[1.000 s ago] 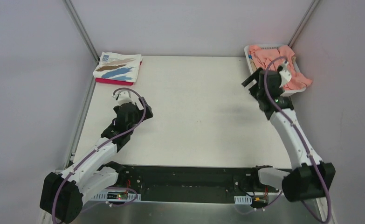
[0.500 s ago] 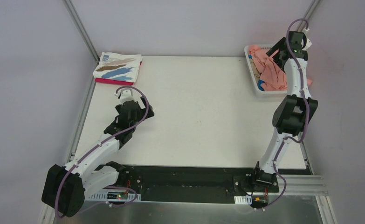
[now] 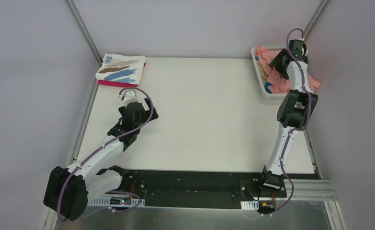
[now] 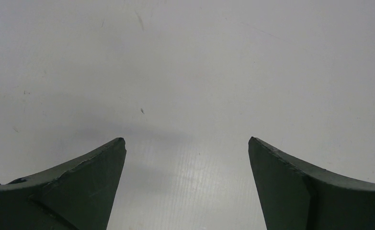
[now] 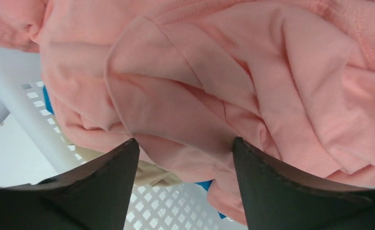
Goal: Fold and stack the t-shirts
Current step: Grab crumpled tshirt from bin with the right arm
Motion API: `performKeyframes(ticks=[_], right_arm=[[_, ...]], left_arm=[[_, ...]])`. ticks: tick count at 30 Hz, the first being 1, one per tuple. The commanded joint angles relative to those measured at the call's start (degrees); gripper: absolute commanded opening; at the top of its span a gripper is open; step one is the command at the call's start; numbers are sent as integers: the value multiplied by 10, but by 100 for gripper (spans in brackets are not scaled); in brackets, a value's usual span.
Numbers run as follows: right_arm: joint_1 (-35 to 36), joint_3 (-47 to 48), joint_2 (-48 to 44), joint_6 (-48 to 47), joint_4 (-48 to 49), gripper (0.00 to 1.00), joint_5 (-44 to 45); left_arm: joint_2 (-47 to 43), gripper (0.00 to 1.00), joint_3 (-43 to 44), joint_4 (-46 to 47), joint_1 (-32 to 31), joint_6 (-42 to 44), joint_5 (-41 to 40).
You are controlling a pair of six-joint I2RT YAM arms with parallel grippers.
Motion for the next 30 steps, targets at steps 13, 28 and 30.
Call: performKeyframes(ticks=[13,28,30], right_arm=[[-3,54,-34,15,32,4,2],[23,-4,-342,30,112,0,-85],[42,8,-364,32,107,0,-104]], left_arm=[[-23,99,25,-18,1,13,-22],[-120,99,-13,-23,1,-6,-5],[-134,99,-19,-25,1,-9,-1]])
